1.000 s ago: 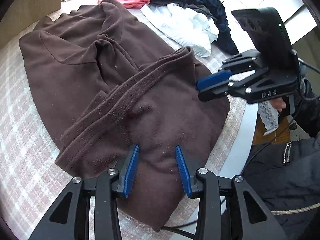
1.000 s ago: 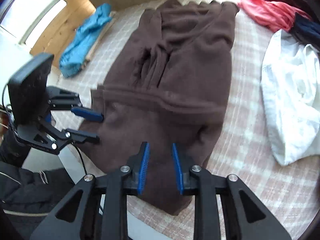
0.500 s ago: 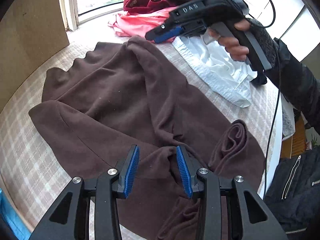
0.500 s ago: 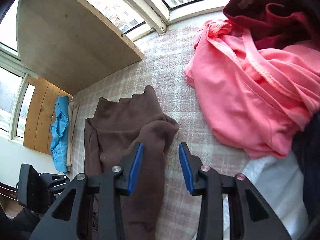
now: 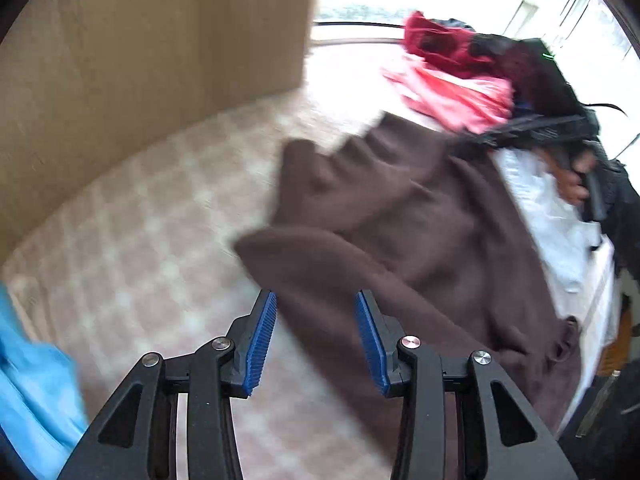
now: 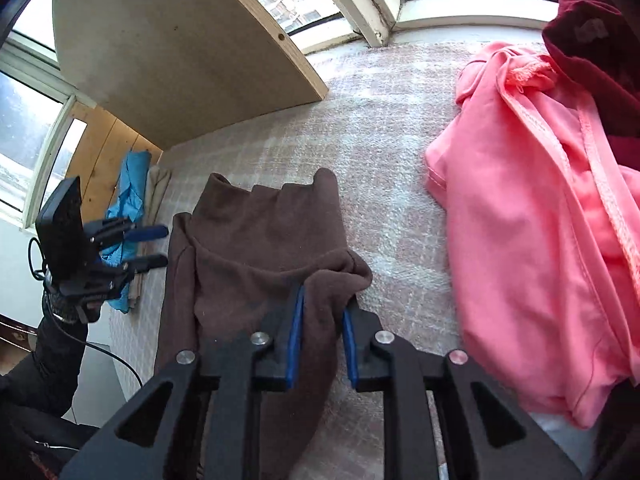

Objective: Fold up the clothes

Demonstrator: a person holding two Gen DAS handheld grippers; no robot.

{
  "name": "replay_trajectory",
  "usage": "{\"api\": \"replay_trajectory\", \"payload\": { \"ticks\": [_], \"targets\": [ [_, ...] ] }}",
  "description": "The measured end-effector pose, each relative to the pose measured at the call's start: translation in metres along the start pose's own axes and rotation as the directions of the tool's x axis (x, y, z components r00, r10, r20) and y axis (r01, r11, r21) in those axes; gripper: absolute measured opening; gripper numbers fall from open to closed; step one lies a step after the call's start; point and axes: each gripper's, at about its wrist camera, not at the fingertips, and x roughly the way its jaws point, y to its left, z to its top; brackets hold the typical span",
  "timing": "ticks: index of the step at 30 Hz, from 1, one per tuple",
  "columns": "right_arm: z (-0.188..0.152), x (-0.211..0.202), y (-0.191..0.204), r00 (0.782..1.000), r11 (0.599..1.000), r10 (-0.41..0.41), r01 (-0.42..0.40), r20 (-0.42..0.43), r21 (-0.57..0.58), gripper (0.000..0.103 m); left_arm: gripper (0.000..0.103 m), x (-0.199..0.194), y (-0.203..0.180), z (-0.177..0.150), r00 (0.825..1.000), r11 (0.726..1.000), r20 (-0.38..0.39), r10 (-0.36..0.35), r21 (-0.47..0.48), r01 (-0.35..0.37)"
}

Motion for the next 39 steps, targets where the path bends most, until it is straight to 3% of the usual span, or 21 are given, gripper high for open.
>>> {"api": "replay_trajectory", "payload": {
  "ticks": [7,9,10,16,20,26,32,36,39],
  "targets": [
    [0.003,0.014,0.005,0.999,1.000,-0.017,0.016,-0.038,-0.022,0.028,0.047,0.030,0.013,0.026,0.998,0.998,-0.054,-0.030,0.048,0.033],
    [0.002,0.014,0.013,0.998,0.997,-0.047,0.046,-0.029,-0.056,0.023,0.045,0.036,0.013,0.028,0.997,0.997,-0.067,-0.049,0.051,0.052],
    [0.001,0.014,0.017,0.998,0.995,-0.066,0.064,-0.022,-0.076,0.017,0.041,0.038,0.013,0.028,0.996,0.997,-0.070,-0.062,0.050,0.066],
    [-0.003,-0.011,0.038,0.995,0.988,-0.094,0.099,0.044,-0.119,0.013,0.014,0.027,0.008,0.026,0.993,0.992,-0.050,-0.104,0.064,0.107],
    [-0.010,-0.042,0.070,0.992,0.980,-0.096,0.109,0.083,-0.168,0.012,0.012,-0.015,0.003,0.020,0.987,0.986,0.011,-0.160,0.047,0.159],
    [-0.039,-0.089,0.135,0.984,0.952,-0.117,0.149,0.130,-0.266,0.012,0.011,-0.106,-0.039,-0.014,0.983,0.975,0.083,-0.166,0.160,0.151],
    [-0.098,-0.132,0.192,0.978,0.926,-0.135,0.181,0.158,-0.332,0.012,0.011,-0.170,-0.088,-0.071,0.982,0.963,0.098,-0.164,0.231,0.138],
    [-0.152,-0.145,0.208,0.976,0.916,-0.135,0.190,0.173,-0.354,0.012,0.011,-0.183,-0.126,-0.118,0.981,0.948,0.100,-0.164,0.290,0.129],
    [-0.196,-0.139,0.206,0.974,0.915,-0.144,0.200,0.177,-0.352,0.012,0.011,-0.170,-0.148,-0.157,0.983,0.941,0.054,-0.175,0.303,0.151]
  ]
}}
